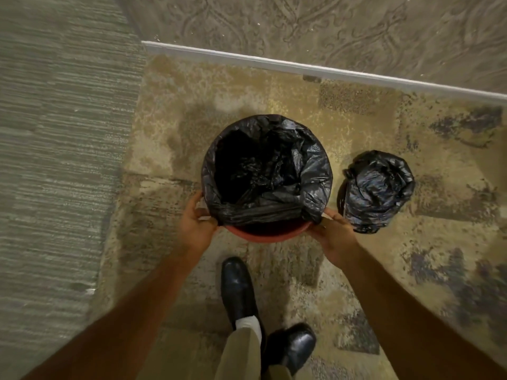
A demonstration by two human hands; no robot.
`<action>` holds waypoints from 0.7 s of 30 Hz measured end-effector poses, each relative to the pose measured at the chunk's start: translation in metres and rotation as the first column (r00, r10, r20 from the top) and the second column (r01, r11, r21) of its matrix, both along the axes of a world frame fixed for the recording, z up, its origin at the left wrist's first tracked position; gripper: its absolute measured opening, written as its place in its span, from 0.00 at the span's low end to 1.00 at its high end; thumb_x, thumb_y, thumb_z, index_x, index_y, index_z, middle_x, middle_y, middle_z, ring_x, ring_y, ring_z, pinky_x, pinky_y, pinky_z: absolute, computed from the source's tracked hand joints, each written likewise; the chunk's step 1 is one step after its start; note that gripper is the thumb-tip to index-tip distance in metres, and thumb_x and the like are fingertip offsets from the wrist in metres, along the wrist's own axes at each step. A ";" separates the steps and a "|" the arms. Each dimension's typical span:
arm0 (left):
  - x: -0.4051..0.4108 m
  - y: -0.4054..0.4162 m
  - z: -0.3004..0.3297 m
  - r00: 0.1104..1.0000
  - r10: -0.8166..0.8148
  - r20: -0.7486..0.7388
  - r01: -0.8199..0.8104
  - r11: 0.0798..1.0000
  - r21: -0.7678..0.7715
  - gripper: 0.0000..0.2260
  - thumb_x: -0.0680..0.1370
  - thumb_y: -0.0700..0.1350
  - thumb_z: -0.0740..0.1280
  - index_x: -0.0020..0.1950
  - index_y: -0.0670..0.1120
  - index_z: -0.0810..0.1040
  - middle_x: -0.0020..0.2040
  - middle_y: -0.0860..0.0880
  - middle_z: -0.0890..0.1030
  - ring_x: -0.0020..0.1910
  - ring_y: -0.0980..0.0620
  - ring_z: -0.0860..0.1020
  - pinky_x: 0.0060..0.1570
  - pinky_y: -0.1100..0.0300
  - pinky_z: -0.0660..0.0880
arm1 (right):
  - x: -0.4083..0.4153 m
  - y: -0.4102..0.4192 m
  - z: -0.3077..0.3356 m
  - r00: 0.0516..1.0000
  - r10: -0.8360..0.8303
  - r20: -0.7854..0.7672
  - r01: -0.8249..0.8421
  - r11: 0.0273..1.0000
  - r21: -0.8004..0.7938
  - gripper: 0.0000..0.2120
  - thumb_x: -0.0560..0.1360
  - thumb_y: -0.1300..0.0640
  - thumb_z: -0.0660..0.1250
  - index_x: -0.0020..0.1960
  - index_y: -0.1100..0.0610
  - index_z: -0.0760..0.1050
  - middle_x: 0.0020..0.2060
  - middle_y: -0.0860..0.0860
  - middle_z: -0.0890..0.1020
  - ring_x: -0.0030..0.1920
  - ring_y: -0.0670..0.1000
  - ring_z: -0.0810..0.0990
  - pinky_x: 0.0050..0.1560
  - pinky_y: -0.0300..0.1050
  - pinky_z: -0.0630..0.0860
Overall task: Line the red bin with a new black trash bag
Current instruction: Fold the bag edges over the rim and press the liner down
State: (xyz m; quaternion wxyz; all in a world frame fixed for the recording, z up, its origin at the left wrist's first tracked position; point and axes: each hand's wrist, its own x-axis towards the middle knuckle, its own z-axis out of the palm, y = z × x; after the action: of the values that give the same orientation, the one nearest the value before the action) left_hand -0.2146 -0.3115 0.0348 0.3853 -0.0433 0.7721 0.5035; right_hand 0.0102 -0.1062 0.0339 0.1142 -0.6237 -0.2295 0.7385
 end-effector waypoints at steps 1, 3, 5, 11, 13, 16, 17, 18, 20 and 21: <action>0.006 0.000 -0.003 0.999 0.043 0.016 -0.043 0.999 -0.015 0.32 0.75 0.26 0.68 0.75 0.49 0.69 0.48 0.42 0.81 0.42 0.47 0.82 0.36 0.57 0.81 | -0.001 -0.003 0.000 0.999 -0.043 -0.023 0.043 0.999 -0.013 0.22 0.79 0.74 0.60 0.72 0.67 0.64 0.63 0.71 0.77 0.51 0.64 0.81 0.45 0.52 0.83; 0.016 0.001 -0.009 0.994 0.096 0.050 -0.093 0.995 -0.045 0.30 0.75 0.26 0.67 0.73 0.47 0.69 0.43 0.43 0.77 0.36 0.49 0.78 0.29 0.63 0.77 | -0.004 -0.008 0.001 0.995 -0.099 0.010 0.099 0.995 -0.014 0.23 0.79 0.75 0.59 0.71 0.63 0.64 0.57 0.69 0.80 0.45 0.60 0.84 0.45 0.53 0.83; 0.023 0.001 -0.013 0.992 0.100 0.082 -0.095 0.993 -0.063 0.28 0.75 0.25 0.67 0.71 0.46 0.69 0.42 0.44 0.77 0.34 0.50 0.77 0.26 0.66 0.75 | -0.005 -0.016 -0.001 0.992 -0.088 0.088 0.085 0.996 0.029 0.23 0.77 0.77 0.57 0.67 0.59 0.65 0.50 0.66 0.82 0.35 0.55 0.85 0.37 0.50 0.85; 0.026 -0.009 -0.033 0.934 -0.308 -0.183 0.275 0.944 -0.182 0.24 0.77 0.40 0.71 0.72 0.47 0.70 0.59 0.49 0.80 0.53 0.51 0.79 0.52 0.52 0.78 | -0.009 -0.046 -0.025 0.960 0.039 0.279 -0.122 0.951 0.285 0.16 0.80 0.65 0.59 0.65 0.54 0.70 0.55 0.56 0.80 0.52 0.60 0.81 0.46 0.56 0.83; 0.020 -0.012 -0.045 0.877 -0.407 -0.254 0.351 0.906 -0.236 0.23 0.78 0.44 0.69 0.73 0.46 0.70 0.60 0.51 0.78 0.57 0.50 0.78 0.54 0.57 0.74 | -0.013 -0.053 -0.031 0.940 0.052 0.337 -0.177 0.918 0.354 0.16 0.79 0.52 0.58 0.66 0.50 0.71 0.55 0.51 0.79 0.57 0.59 0.78 0.56 0.56 0.79; 0.007 -0.011 -0.072 0.849 -0.464 -0.252 0.381 0.869 -0.317 0.20 0.79 0.43 0.66 0.71 0.46 0.72 0.58 0.53 0.79 0.56 0.51 0.78 0.51 0.60 0.71 | -0.012 -0.055 -0.054 0.888 0.074 0.455 -0.285 0.865 0.414 0.17 0.82 0.57 0.60 0.71 0.54 0.69 0.55 0.51 0.77 0.48 0.49 0.77 0.46 0.31 0.76; 0.003 -0.011 -0.081 0.838 -0.483 -0.255 0.390 0.856 -0.339 0.18 0.79 0.44 0.66 0.69 0.48 0.74 0.58 0.54 0.79 0.55 0.53 0.78 0.50 0.61 0.71 | -0.011 -0.053 -0.064 0.857 0.102 0.506 -0.343 0.845 0.411 0.19 0.81 0.60 0.63 0.71 0.56 0.68 0.54 0.52 0.78 0.45 0.47 0.76 0.41 0.27 0.71; 0.001 -0.010 -0.088 0.824 -0.502 -0.263 0.400 0.843 -0.359 0.15 0.79 0.45 0.65 0.67 0.48 0.75 0.56 0.55 0.79 0.54 0.54 0.77 0.49 0.62 0.71 | -0.009 -0.050 -0.073 0.844 0.103 0.527 -0.361 0.834 0.416 0.19 0.80 0.61 0.64 0.71 0.57 0.68 0.53 0.51 0.79 0.44 0.46 0.75 0.37 0.25 0.70; -0.003 -0.008 -0.099 0.780 -0.565 -0.270 0.429 0.796 -0.427 0.10 0.80 0.44 0.65 0.60 0.47 0.78 0.49 0.57 0.77 0.50 0.53 0.77 0.42 0.66 0.69 | -0.009 -0.043 -0.079 0.845 0.101 0.525 -0.362 0.831 0.422 0.21 0.79 0.55 0.64 0.70 0.57 0.68 0.53 0.51 0.78 0.46 0.46 0.76 0.42 0.27 0.74; -0.005 -0.007 -0.105 0.750 -0.603 -0.273 0.444 0.764 -0.469 0.09 0.79 0.43 0.65 0.59 0.45 0.78 0.48 0.56 0.76 0.50 0.52 0.76 0.42 0.66 0.68 | -0.008 -0.039 -0.084 0.857 0.095 0.507 -0.341 0.842 0.419 0.22 0.78 0.52 0.63 0.70 0.57 0.68 0.54 0.51 0.77 0.50 0.50 0.77 0.49 0.35 0.76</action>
State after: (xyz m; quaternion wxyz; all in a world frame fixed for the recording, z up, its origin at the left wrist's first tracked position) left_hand -0.2196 -0.3187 -0.0702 0.3272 0.2126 0.8958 0.2127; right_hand 0.0027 -0.1451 -0.0505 0.1237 -0.7009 -0.5027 0.4906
